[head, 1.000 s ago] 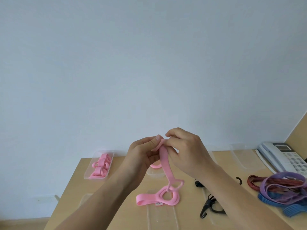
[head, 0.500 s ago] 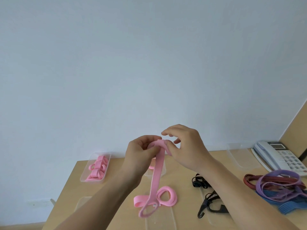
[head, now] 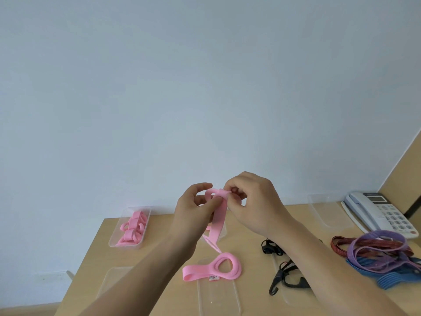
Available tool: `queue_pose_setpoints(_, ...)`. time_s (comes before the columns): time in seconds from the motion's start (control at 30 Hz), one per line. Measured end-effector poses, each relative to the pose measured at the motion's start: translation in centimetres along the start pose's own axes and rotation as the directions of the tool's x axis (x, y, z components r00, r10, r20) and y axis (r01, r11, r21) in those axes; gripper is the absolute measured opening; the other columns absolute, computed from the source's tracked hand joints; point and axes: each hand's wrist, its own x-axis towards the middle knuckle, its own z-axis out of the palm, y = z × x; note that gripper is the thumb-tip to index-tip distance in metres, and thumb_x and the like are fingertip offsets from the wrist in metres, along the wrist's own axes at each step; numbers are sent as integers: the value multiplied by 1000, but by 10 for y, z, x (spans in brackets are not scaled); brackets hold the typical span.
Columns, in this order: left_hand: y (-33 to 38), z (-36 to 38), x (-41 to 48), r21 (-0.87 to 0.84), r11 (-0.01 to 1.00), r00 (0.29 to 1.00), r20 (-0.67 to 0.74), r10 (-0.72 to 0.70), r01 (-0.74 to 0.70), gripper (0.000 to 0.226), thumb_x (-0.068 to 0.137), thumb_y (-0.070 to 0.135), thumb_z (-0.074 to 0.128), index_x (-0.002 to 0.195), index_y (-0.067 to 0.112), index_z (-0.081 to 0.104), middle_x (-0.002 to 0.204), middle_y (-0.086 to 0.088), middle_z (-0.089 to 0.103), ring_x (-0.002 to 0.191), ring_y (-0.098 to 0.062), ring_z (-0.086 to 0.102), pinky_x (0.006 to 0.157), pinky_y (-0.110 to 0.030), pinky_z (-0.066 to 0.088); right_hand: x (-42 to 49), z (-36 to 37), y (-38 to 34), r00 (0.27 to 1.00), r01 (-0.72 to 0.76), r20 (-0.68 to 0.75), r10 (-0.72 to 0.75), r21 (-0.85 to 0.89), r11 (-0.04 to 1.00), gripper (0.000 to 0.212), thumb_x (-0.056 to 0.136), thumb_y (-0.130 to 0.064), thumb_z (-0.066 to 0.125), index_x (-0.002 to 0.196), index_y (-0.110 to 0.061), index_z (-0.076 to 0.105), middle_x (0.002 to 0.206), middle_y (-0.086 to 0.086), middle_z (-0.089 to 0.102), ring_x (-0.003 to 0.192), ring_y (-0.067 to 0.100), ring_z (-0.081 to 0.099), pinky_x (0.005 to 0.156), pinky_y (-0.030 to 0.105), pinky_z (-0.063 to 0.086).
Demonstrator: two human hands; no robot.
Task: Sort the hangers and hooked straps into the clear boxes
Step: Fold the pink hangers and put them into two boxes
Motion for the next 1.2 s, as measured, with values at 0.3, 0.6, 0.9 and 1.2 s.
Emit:
queue_pose_setpoints(0.3,4,2,-7,-30,998,998,21,-63,64,34,94,7,68,124,22,64,92,-13,80,88,-34,78,93,-57,60,-14,6,0,974,219,-1,-224,-222,950,7,90,-1,66,90,-6,72,87,4,61,64,22,58,55,38,52)
queue_pose_setpoints(0.6,5,0,-8,-127,989,994,90,-63,75,58,73,6,67,130,21,61,101,-19,78,94,-37,77,96,-51,60,-22,6,5,958,283,27,-286,-244,927,12,84,4,70,87,-7,75,84,4,62,71,23,57,59,38,50)
queue_pose_setpoints(0.9,-1,0,-10,52,996,995,74,72,-76,51,92,-8,61,123,32,63,98,-13,80,97,-39,74,98,-59,56,-14,4,11,996,-23,88,32,-107,994,20,89,-13,67,108,-16,74,109,-6,65,105,12,55,88,17,43)
queue_pose_setpoints(1.2,-4,-2,-6,95,995,997,81,-20,13,27,97,17,69,124,19,66,96,-9,81,95,-30,77,90,-47,62,-8,1,7,990,-115,86,111,41,993,6,90,-17,70,89,-22,73,85,-17,71,84,2,63,68,9,44)
